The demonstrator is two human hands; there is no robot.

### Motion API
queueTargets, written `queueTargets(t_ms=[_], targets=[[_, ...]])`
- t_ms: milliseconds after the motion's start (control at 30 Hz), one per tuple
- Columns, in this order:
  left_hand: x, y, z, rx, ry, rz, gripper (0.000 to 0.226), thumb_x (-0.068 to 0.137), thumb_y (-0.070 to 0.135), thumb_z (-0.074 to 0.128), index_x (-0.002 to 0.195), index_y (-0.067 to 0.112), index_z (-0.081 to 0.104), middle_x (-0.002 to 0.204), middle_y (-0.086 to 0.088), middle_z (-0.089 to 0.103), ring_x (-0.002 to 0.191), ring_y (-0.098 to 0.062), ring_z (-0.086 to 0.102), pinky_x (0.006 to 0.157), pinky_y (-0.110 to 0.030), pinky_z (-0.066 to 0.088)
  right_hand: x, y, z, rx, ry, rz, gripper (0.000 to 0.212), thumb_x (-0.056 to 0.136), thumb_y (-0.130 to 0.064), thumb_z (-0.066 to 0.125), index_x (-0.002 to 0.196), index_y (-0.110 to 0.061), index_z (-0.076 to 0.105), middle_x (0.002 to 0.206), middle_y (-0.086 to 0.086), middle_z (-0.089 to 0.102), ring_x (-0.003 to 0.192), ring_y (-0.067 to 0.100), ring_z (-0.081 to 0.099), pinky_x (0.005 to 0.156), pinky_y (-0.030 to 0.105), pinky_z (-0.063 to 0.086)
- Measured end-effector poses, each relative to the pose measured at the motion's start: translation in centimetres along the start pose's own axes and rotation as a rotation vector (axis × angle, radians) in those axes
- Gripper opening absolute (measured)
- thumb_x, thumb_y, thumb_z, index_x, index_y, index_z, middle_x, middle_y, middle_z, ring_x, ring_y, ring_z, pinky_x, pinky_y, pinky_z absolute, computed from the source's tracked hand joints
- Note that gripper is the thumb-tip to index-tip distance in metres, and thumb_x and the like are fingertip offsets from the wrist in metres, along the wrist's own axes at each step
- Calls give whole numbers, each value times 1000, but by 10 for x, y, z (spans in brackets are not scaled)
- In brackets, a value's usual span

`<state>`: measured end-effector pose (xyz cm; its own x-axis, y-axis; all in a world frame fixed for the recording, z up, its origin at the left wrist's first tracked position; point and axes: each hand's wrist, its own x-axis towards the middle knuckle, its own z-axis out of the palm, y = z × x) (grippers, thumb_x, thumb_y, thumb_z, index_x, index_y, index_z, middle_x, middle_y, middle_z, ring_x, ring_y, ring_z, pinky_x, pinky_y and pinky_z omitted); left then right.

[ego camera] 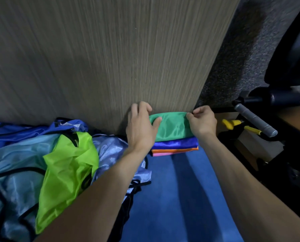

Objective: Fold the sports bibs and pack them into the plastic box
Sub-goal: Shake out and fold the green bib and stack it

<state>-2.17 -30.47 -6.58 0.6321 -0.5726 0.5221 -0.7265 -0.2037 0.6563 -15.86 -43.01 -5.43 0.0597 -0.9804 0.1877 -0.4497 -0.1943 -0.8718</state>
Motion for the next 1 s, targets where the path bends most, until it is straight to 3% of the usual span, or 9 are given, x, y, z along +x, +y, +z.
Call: queueTargets(t_ms=[67, 133, 267, 367, 467, 633, 800, 900, 1000], targets=[[-8, 3, -2, 197, 65, 238, 25, 87, 30, 73, 108, 24, 61, 118, 2, 52, 108, -25, 50, 88, -40, 45, -1, 1, 3, -21, 23, -36, 10, 89, -18, 70, 94, -15, 62, 93, 1, 69, 88, 16, 60, 77, 22, 41], [-11, 3, 3, 271, -7, 478, 23, 94, 32, 62, 114, 23, 68, 119, 4, 58, 112, -24, 51, 92, -39, 43, -1, 0, 5, -39, 39, -64, 7, 88, -15, 69, 92, -14, 63, 90, 2, 69, 87, 18, 63, 82, 29, 48], [-10, -15, 15, 381, -216, 547, 44, 103, 40, 37, 128, 19, 67, 131, 3, 63, 122, -24, 53, 108, -41, 39, -6, -4, 4, -232, 43, -213, 8, 88, -11, 62, 90, -19, 61, 103, 6, 63, 92, 28, 61, 82, 43, 51], [-9, -24, 17, 405, -250, 596, 46, 105, 39, 36, 131, 17, 66, 134, 2, 64, 125, -24, 53, 114, -43, 36, -12, 2, 3, -518, 56, -683, 19, 86, -8, 55, 95, -18, 68, 105, 9, 57, 92, 36, 55, 73, 46, 47], [-8, -23, 19, 416, -276, 625, 47, 105, 39, 32, 127, 16, 67, 129, 3, 66, 123, -22, 52, 115, -40, 32, -20, 18, 4, -718, -141, -1012, 32, 98, -30, 44, 115, -19, 69, 115, 3, 62, 105, 32, 57, 85, 46, 45], [-13, -39, 22, 183, -409, 497, 58, 106, 46, 21, 147, 20, 52, 149, 7, 51, 137, -15, 39, 118, -32, 27, -22, 46, 1, -628, -327, -846, 56, 107, -46, 21, 143, -17, 52, 141, -1, 50, 137, 23, 40, 111, 47, 41], [-20, -54, 25, -94, -440, 287, 52, 109, 41, 25, 152, 20, 46, 150, 9, 46, 138, -9, 34, 118, -28, 26, -25, 55, 10, -411, -331, -785, 54, 108, -37, 24, 141, -8, 55, 141, 7, 51, 138, 25, 38, 120, 41, 29], [-17, -45, 20, 97, -446, 324, 64, 103, 49, 14, 151, 21, 46, 149, 8, 47, 137, -14, 36, 115, -33, 29, -24, 58, 10, -340, -361, -735, 54, 108, -39, 26, 143, -9, 54, 143, 6, 49, 141, 23, 36, 123, 35, 23], [-17, -31, 10, 403, -385, 509, 68, 101, 57, 17, 149, 21, 48, 152, 6, 45, 140, -24, 34, 116, -44, 23, -17, 58, 4, -386, -425, -733, 63, 106, -52, 25, 148, -13, 50, 148, 4, 46, 144, 22, 33, 122, 45, 26]])
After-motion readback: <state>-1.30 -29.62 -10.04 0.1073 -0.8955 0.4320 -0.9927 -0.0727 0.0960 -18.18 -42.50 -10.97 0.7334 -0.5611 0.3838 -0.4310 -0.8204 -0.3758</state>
